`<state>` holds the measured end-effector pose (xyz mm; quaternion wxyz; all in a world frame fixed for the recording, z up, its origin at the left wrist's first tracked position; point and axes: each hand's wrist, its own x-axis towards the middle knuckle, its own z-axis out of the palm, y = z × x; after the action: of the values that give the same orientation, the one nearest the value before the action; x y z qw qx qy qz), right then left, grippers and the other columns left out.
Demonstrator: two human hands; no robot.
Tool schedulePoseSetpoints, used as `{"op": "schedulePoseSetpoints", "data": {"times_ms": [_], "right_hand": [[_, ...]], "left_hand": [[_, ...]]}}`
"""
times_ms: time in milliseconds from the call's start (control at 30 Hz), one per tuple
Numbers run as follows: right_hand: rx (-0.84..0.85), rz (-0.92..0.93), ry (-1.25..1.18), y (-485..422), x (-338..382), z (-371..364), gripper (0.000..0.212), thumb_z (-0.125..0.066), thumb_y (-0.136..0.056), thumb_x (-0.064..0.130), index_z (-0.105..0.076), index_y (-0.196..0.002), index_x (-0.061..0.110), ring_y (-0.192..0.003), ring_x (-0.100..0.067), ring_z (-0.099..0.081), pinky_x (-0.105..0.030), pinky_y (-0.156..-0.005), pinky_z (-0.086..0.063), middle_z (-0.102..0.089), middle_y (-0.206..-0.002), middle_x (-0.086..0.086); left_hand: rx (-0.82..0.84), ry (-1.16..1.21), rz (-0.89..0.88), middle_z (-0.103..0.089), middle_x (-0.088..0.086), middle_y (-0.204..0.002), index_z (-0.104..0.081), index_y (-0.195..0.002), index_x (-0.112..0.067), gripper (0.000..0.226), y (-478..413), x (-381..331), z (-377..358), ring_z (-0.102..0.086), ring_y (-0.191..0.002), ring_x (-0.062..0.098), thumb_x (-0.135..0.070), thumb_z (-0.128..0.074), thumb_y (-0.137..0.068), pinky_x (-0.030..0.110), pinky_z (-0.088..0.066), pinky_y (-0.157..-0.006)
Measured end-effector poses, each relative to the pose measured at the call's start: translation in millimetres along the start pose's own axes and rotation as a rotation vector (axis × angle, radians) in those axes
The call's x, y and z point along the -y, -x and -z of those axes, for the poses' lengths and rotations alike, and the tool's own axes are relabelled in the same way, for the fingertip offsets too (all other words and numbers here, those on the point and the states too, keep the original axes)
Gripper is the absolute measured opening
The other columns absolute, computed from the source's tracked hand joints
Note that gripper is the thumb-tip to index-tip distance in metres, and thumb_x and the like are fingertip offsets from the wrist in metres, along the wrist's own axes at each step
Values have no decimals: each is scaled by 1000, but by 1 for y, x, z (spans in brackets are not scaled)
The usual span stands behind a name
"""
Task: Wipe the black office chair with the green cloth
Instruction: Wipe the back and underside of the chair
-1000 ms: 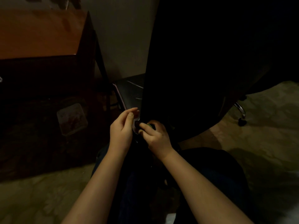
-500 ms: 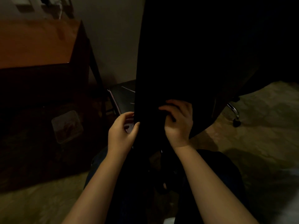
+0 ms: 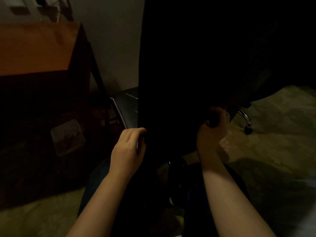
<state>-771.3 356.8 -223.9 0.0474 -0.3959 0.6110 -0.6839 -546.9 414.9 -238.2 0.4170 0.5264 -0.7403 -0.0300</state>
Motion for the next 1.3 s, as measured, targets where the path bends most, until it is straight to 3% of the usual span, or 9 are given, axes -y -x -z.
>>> {"op": "schedulePoseSetpoints", "data": {"times_ms": [100, 267, 433, 500, 667, 833, 967, 1100, 1300], "right_hand": [[32, 58, 17, 16, 8, -6, 37, -52, -65, -18, -67, -94, -1, -107, -17, -54, -13, -90, -39, -59, -107, -20], [114, 285, 15, 46, 12, -20, 34, -55, -70, -14, -72, -89, 9, -100, -29, -58, -37, -88, -47, -60, -106, -10], [355, 726, 51, 74, 13, -40, 28, -50, -77, 11, -77, -83, 13, -96, -16, -49, -34, -83, -42, -52, -105, 7], [497, 781, 101, 87, 5, -48, 27, -51, -78, 18, -77, -85, 16, -99, -15, -46, -31, -85, -41, -59, -105, 6], [619, 590, 150, 103, 1, -60, 26, -57, -78, 24, -77, -94, 21, -103, -18, -48, -24, -90, -42, -70, -102, -2], [436, 561, 107, 76, 14, -48, 27, -54, -82, 17, -77, -93, 21, -96, -22, -53, -23, -89, -41, -69, -99, -2], [245, 472, 70, 43, 9, -26, 32, -55, -75, -7, -77, -88, 13, -96, -23, -54, -17, -95, -38, -65, -99, -5], [93, 233, 87, 8, -10, 3, 36, -56, -66, -12, -75, -87, 10, -99, -20, -54, -9, -93, -37, -61, -101, -5], [-47, -250, 9, -44, -46, 37, 32, -46, -61, 4, -64, -85, 14, -96, -32, -62, -20, -76, -43, -65, -99, -21]], "left_hand": [[5, -43, -31, -64, 6, -107, -64, -114, -5, 35, 0, 1, 2, -54, -104, 16, 4, -70, -81, 27, -50, -69], [46, -111, 4, -64, 11, -114, -62, -121, -3, 44, 4, 8, 11, -56, -109, 24, 3, -71, -79, 32, -53, -66], [76, -188, 114, -62, 14, -121, -58, -129, -1, 52, 6, 16, 19, -56, -115, 30, 3, -72, -79, 41, -57, -74], [76, -206, 172, -61, 16, -125, -55, -132, 0, 54, 8, 18, 20, -55, -119, 33, 0, -72, -81, 45, -56, -80], [40, -200, 128, -62, 20, -122, -57, -129, 5, 53, 7, 20, 17, -56, -114, 37, 5, -72, -78, 47, -53, -88], [97, -182, 18, -53, 22, -134, -52, -133, 5, 63, 2, 12, 3, -49, -124, 38, 7, -74, -74, 53, -50, -96], [146, -148, 18, -21, 14, -160, -37, -147, -4, 78, -2, 8, -8, -35, -139, 34, -2, -72, -77, 55, -41, -106], [197, -134, 54, 5, 4, -164, -15, -156, -15, 92, -6, 9, -16, -17, -148, 34, -15, -71, -83, 55, -26, -116], [241, -151, 88, 9, 2, -164, -3, -157, -19, 101, -8, 8, -17, -7, -149, 25, -19, -72, -83, 49, -15, -118]]}}
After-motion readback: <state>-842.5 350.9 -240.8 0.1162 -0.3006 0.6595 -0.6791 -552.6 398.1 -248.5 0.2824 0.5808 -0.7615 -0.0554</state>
